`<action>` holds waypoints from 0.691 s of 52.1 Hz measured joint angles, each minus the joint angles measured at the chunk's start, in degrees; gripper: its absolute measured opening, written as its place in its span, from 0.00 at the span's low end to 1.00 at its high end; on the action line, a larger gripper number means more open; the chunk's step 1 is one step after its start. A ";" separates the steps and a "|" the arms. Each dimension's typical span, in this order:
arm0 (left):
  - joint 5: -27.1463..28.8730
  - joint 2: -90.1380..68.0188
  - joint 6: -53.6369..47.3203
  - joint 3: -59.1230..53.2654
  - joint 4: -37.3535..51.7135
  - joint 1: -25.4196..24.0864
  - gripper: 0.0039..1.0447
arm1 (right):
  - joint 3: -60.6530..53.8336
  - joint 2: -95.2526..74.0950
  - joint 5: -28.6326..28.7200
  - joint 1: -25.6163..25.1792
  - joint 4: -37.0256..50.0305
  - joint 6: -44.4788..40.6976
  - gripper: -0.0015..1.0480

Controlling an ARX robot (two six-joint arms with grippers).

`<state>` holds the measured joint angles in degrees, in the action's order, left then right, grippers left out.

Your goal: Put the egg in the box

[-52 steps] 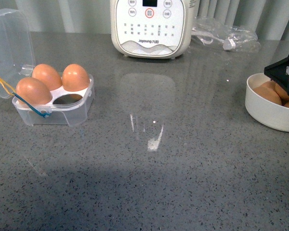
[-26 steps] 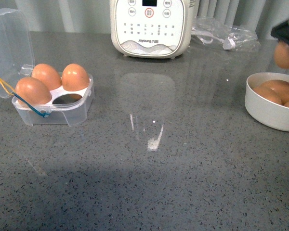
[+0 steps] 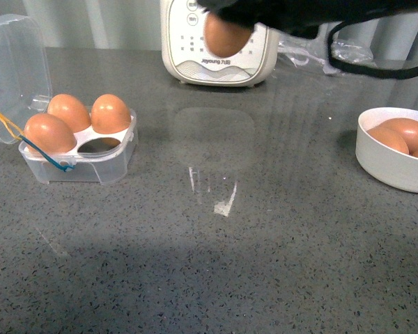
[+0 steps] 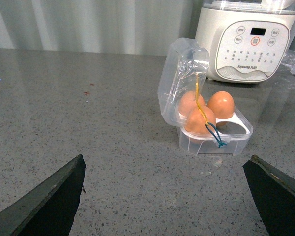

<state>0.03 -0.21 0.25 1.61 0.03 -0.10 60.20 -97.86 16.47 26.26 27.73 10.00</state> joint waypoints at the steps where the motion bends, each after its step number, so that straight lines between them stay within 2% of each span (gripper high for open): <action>1: 0.00 0.00 0.00 0.00 0.00 0.00 0.94 | 0.39 -0.79 0.79 0.68 0.13 -0.09 0.38; 8: 0.00 0.00 0.00 0.00 0.00 0.00 0.94 | 3.34 -4.70 8.31 4.90 0.76 -1.40 0.38; 14: 0.00 0.00 0.00 0.00 0.00 0.00 0.94 | 6.10 -6.43 8.55 6.60 -1.77 -4.13 0.38; 29: 0.02 0.00 0.00 0.00 0.00 0.00 0.94 | 6.54 -8.20 12.92 6.99 -3.34 -5.33 0.38; 36: 0.00 0.00 0.00 0.00 0.00 0.00 0.94 | 7.06 -9.60 13.09 7.69 -4.17 -5.86 0.38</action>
<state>0.03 -0.21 0.25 1.61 0.03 -0.10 67.26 -107.46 29.56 33.95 23.55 4.14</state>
